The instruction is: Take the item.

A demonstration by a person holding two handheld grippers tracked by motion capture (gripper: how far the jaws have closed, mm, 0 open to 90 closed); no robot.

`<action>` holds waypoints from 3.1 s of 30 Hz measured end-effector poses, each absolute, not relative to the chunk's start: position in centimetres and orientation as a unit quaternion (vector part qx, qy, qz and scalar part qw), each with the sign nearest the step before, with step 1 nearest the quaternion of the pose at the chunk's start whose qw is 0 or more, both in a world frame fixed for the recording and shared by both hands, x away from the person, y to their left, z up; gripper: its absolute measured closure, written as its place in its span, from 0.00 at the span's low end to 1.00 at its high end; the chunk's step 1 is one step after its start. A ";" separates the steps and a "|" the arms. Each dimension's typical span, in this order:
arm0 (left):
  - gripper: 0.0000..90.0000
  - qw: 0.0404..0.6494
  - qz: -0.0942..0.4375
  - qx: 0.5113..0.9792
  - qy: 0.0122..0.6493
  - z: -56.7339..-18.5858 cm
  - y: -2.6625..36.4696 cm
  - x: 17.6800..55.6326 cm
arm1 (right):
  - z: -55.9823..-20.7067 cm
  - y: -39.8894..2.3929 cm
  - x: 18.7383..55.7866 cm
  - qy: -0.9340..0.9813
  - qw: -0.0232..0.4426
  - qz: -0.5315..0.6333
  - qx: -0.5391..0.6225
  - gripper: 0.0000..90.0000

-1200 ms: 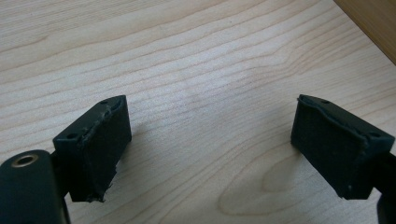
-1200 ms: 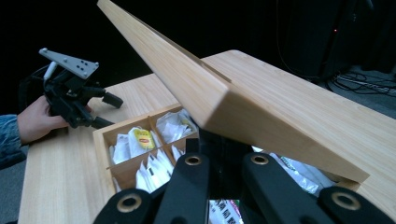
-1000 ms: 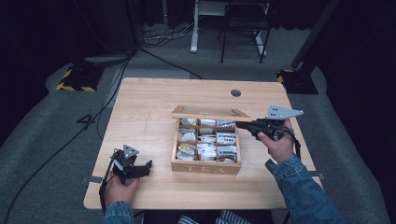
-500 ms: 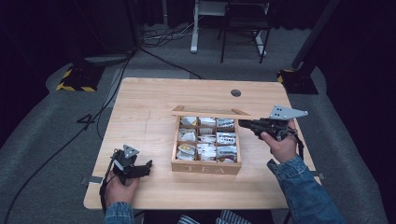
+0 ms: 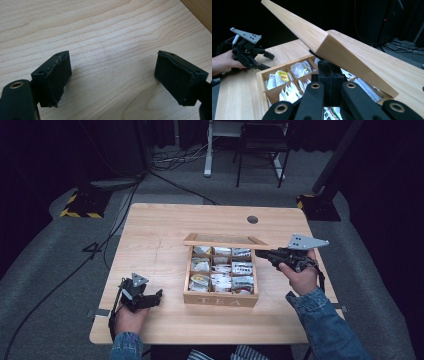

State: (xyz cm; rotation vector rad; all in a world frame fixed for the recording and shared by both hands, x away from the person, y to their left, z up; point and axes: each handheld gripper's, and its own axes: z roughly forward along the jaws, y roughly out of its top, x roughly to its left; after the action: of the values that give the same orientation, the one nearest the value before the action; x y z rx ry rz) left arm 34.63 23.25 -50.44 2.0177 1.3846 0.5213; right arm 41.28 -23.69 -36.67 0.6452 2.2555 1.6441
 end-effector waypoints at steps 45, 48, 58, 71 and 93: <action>0.45 0.427 0.112 0.834 0.331 -38.0 11.7 31.8 | -36.4 -24.0 41.7 0.773 0.124 0.582 0.219 1.00; 0.46 0.426 0.103 0.839 0.322 -38.2 10.5 32.1 | -36.4 -24.0 41.7 0.773 0.124 0.582 0.220 1.00; 0.45 0.410 0.094 0.859 0.292 -39.2 5.2 33.7 | -36.4 -24.0 41.7 0.772 0.123 0.583 0.220 1.00; 0.50 0.421 0.033 0.858 0.291 -40.9 1.7 36.7 | -36.5 -24.0 41.9 0.772 0.119 0.584 0.220 1.00; 0.78 0.371 -0.027 0.874 0.312 -43.5 -0.8 38.9 | -36.7 -23.8 41.9 0.775 0.119 0.581 0.217 1.00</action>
State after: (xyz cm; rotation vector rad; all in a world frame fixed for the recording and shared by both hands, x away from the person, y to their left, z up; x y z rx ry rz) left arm 38.89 -0.78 -43.48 2.2426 0.8004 -0.0685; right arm 41.89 -23.76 -36.69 0.6353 2.2677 1.6988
